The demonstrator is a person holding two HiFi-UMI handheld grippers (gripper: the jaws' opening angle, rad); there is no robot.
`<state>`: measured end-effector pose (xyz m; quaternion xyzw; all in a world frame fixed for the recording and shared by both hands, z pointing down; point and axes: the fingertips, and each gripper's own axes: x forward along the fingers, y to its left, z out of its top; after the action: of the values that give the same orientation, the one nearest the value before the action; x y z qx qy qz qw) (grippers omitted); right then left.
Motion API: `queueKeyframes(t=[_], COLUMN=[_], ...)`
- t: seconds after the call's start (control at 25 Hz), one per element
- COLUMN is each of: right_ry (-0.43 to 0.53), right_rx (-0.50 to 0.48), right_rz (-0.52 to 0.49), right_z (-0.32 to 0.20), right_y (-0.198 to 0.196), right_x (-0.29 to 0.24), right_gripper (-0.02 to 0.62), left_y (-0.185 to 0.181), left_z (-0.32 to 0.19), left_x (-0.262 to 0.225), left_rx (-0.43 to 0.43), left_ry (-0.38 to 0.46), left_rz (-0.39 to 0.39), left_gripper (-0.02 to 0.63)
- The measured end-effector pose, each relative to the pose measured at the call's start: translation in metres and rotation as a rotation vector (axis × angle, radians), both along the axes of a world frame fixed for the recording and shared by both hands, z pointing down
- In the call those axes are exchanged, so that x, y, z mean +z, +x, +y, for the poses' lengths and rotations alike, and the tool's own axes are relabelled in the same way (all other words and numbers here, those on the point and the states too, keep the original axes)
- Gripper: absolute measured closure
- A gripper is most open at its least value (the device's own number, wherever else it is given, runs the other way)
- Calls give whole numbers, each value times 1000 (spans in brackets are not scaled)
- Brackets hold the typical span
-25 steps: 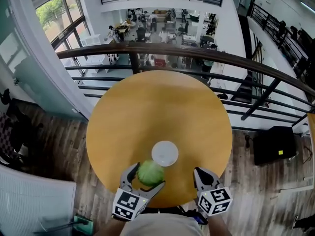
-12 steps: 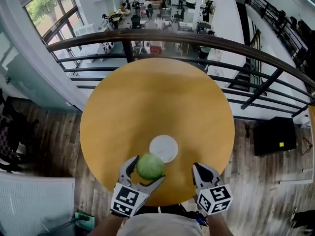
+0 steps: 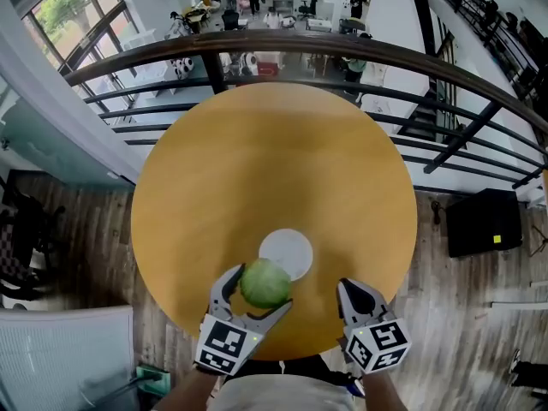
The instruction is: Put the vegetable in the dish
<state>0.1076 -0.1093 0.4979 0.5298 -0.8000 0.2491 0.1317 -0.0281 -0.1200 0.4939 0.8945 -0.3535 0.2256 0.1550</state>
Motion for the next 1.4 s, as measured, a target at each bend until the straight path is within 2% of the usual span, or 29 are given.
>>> queueKeyframes(t=[0.4, 1.4], right_ry=[-37, -96], right_rx=[25, 48], right_rz=[-10, -51], right_z=[-17, -33], right_y=[4, 15], right_x=[26, 74], right_gripper=[571, 571], left_y=[7, 30], left_z=[-25, -67], left_x=[42, 138], left_rx=[-6, -6], left_ry=[-52, -141], left_rz=[-8, -129], left_gripper=[135, 135])
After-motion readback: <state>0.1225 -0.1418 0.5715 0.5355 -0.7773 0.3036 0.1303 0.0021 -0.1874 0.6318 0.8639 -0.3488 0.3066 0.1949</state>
